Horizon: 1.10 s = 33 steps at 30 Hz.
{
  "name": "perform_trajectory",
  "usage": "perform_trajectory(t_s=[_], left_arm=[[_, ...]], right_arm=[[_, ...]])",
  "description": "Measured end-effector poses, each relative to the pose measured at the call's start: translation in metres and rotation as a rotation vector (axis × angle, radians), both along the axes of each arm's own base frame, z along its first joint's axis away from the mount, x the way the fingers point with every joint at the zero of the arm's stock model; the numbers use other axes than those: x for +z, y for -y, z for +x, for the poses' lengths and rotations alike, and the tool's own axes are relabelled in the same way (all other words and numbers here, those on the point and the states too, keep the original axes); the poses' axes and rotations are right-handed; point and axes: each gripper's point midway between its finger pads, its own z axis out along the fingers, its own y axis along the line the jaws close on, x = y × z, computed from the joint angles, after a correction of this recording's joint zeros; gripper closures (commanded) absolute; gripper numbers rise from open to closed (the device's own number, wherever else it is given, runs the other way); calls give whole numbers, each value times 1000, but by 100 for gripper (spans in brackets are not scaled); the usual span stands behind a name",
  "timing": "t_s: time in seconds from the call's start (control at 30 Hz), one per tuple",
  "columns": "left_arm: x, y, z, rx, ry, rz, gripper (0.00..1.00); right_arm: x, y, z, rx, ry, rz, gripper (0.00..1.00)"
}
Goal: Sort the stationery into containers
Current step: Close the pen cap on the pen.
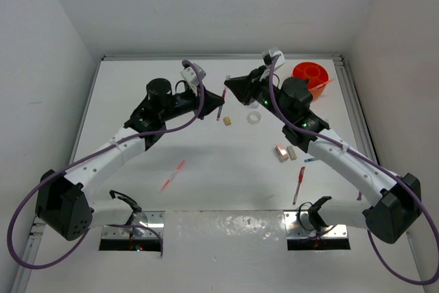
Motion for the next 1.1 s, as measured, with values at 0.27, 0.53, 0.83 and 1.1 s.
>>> perform_trajectory(t_s=[0.27,0.53,0.83,1.1], left_arm=[[-2,-1,0,3,-2,7,100],[-5,0,-1,1,-6,11,100],[-4,0,-2,-3,0,13,100],[-4,0,-1,-2,7,17,100]], right_arm=[[-2,0,2,-7,-2,-4,100],[0,0,6,-18,8,-11,100],[0,2,8,-33,11,-15,100],[0,2,8,-34,2,-8,100]])
